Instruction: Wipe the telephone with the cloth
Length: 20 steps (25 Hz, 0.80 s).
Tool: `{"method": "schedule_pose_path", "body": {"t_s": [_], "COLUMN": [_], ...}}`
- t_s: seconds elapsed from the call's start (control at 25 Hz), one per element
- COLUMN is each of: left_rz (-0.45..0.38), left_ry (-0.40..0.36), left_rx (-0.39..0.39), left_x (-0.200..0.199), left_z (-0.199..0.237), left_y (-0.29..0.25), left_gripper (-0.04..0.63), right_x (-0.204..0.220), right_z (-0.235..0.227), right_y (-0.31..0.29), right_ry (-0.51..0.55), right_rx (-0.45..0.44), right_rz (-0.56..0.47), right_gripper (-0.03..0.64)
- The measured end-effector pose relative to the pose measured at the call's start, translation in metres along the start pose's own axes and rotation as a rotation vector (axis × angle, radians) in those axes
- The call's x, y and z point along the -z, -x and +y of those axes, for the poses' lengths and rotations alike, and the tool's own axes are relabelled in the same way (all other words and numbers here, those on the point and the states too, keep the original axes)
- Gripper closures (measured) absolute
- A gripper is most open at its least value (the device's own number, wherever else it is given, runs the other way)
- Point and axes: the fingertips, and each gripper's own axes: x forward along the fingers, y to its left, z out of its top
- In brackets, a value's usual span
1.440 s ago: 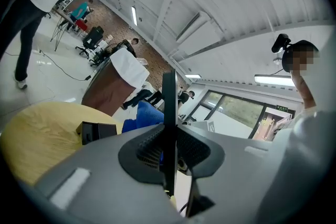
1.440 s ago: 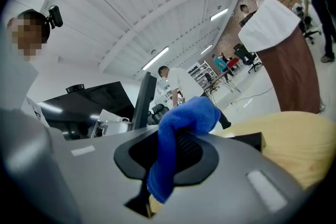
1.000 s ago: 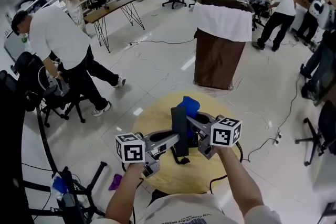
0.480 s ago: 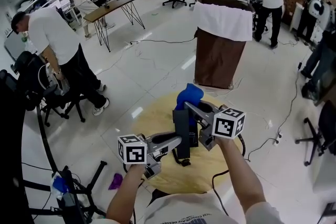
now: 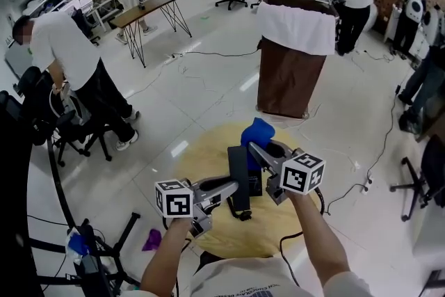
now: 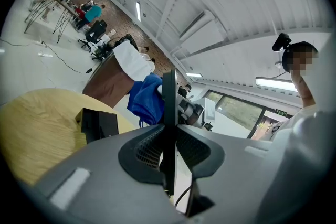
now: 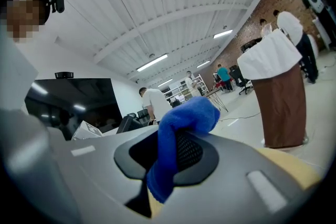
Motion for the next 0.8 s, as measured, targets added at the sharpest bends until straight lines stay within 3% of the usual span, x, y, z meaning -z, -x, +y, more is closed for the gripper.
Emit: {"method": "schedule_pose_path", "body": {"t_s": [0.24, 0.8], "left_rz": [-0.026, 0.021], "left_ry": [0.037, 0.092], "left_rx": [-0.028, -0.123], "left_x": [0.005, 0.034], "left_z": [0.024, 0.106], "left_y": [0.005, -0.006], "left_gripper": [0.531, 0.532], "right_x": [0.034, 0.077], "right_z": [-0.006, 0.014], "right_y": [0.021, 0.059], "right_ry": [0.008, 0.122], "right_rx": [0.051, 0.114], "right_rz": [0.023, 0.082], "right_gripper": [0.555, 0.555]}}
